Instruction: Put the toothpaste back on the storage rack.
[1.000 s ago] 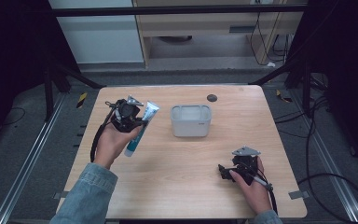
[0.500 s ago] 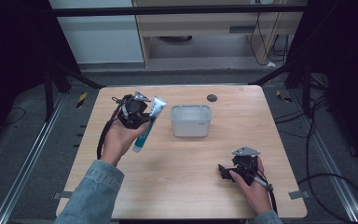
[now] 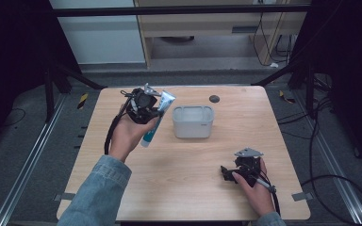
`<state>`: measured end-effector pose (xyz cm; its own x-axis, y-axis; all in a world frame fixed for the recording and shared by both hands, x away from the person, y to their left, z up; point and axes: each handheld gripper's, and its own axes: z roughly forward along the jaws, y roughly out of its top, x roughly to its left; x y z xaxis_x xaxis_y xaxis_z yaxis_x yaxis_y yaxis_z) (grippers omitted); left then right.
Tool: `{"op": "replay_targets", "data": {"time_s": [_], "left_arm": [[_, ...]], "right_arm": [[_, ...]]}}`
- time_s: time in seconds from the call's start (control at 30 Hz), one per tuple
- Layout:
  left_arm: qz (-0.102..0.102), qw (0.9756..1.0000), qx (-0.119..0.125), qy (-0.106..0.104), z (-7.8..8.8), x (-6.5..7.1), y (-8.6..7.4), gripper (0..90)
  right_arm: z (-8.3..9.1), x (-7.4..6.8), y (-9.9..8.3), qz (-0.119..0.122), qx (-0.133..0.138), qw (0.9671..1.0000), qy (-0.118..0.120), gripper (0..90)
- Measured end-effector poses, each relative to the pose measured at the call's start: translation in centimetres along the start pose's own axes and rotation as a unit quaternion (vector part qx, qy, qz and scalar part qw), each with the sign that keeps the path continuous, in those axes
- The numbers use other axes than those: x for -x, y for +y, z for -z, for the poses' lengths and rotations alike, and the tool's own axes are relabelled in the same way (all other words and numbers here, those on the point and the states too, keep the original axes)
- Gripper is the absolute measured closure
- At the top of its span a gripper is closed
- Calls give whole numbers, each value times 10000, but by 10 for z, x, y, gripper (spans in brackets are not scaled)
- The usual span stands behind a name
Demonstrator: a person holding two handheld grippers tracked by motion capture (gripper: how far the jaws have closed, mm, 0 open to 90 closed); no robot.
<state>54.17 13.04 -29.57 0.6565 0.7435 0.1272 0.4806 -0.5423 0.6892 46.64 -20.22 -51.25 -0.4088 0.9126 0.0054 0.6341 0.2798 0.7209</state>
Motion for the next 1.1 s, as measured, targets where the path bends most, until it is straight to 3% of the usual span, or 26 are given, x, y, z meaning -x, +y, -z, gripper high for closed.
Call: {"op": "replay_targets", "data": {"time_s": [0.23,0.43,0.6,1.1], "left_arm": [[-70,9999,127,-32,0,13,17,794],[-83,9997,174,-163,-9,26,29,795],[-226,9994,153,-191,-20,44,42,795],[-236,9990,240,-292,-32,59,60,796]], "right_arm": [[-1,1,0,74,15,10000,-15,3],[-1,1,1,37,-6,10000,4,4],[-1,1,1,40,-5,10000,4,4],[-1,1,0,108,-21,9999,-13,4]]}}
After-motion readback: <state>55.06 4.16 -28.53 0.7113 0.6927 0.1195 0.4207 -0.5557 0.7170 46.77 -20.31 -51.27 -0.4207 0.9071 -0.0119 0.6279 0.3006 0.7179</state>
